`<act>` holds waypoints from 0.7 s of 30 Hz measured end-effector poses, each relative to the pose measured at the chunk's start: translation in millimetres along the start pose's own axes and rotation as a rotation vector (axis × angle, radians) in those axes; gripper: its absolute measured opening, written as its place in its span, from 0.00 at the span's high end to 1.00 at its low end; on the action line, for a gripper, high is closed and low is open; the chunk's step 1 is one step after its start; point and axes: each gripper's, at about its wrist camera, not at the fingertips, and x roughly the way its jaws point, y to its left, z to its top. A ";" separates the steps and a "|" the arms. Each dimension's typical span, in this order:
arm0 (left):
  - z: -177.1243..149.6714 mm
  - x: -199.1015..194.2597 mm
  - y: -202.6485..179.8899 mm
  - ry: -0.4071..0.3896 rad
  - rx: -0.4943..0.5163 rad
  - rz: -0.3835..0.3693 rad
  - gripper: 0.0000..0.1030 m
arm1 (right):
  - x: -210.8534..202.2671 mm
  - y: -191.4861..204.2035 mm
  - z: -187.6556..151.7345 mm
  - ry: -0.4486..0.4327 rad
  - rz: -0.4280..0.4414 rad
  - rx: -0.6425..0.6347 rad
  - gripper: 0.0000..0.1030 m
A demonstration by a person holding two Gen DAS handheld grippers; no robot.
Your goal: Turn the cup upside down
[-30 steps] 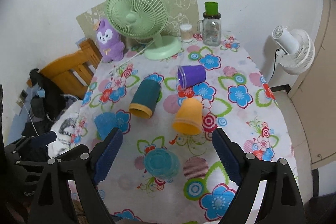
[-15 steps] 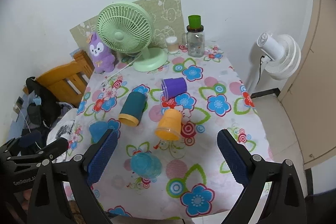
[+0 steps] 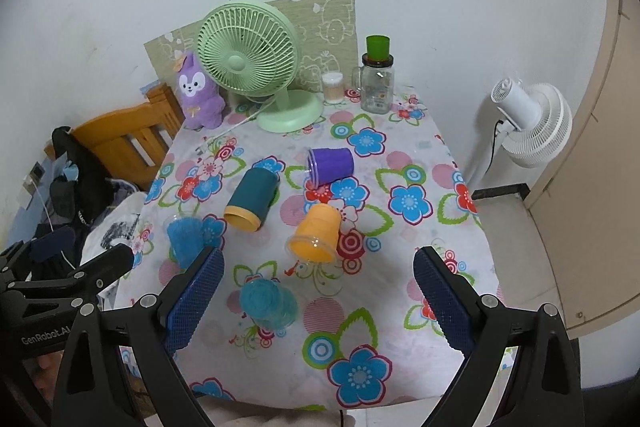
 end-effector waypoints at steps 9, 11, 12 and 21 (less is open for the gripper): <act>-0.3 -0.7 -1.2 0.000 -0.001 0.008 0.00 | -2.0 2.4 2.6 -0.007 0.005 -0.029 0.06; -0.3 -1.0 -1.0 0.001 -0.002 0.008 0.00 | -2.1 2.3 2.7 -0.007 0.004 -0.029 0.06; -0.1 -0.7 -1.0 0.001 -0.001 0.007 0.00 | -2.2 2.6 2.5 -0.007 0.004 -0.028 0.06; 0.2 -0.3 -1.4 0.002 -0.001 0.007 0.00 | -1.6 2.2 2.7 -0.004 0.006 -0.030 0.06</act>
